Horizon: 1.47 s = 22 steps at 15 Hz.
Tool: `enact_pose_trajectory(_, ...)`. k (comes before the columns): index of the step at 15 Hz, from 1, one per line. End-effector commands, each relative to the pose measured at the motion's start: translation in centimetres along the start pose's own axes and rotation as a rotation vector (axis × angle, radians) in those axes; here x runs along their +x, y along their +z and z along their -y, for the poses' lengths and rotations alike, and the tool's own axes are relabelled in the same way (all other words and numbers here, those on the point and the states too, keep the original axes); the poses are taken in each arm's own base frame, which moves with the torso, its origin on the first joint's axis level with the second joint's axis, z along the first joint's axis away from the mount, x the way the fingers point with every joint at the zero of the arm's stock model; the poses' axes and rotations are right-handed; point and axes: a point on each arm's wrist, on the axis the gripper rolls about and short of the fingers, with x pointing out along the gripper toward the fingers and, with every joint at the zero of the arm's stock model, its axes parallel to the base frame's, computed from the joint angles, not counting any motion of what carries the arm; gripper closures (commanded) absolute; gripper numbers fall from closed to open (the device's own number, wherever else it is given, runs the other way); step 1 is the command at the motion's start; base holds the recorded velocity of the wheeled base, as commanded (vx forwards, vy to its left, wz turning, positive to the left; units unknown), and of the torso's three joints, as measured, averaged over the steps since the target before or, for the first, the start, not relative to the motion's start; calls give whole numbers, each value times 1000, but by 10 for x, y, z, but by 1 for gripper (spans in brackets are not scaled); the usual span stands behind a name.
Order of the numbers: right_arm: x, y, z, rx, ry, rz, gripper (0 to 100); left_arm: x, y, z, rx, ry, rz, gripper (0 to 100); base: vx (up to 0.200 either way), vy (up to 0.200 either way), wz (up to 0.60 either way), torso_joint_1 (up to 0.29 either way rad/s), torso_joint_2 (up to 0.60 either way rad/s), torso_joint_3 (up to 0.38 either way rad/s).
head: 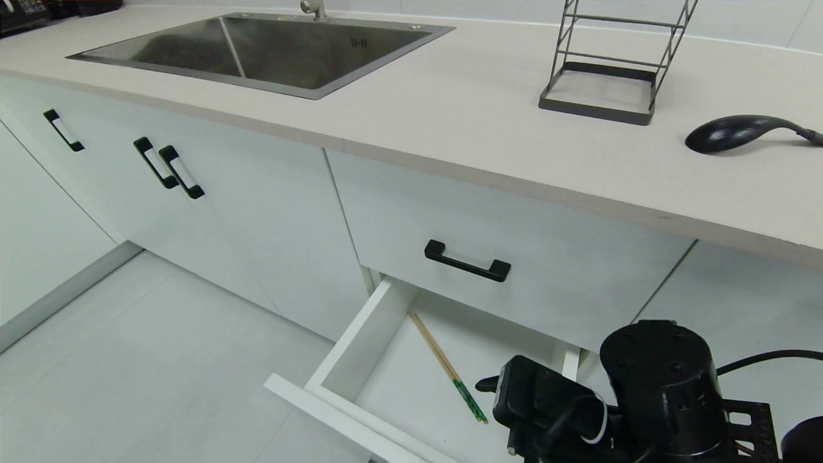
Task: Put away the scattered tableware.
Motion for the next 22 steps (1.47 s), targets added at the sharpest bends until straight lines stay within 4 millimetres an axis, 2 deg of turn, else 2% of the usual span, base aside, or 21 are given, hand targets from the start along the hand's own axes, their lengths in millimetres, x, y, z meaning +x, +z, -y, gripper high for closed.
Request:
enact_pose_trajectory(1, 1, -1, 0, 0, 3, -4, 0, 0, 0, 0, 0, 1, 0, 0, 0, 0, 0, 46, -110, -32)
enact_pose_trajectory(3, 0, -1, -1, 0, 2, -3, 0, 0, 0, 0, 0, 1, 0, 0, 0, 0, 0, 19, -112, -41)
enact_pose_trajectory(6, -2, 0, -1, 15, 0, 0, 0, 0, 0, 0, 0, 1, 0, 0, 0, 0, -600, 4, -115, -36)
enact_pose_trajectory(17, -27, -5, -11, 3, -39, -20, 0, 0, 0, 0, 0, 1, 0, 0, 0, 0, 0, 2, -46, -3)
enact_pose_trajectory(22, -29, -6, -12, 3, -39, -20, 0, 0, 0, 0, 0, 1, 0, 0, 0, 0, 0, 0, 0, 0)
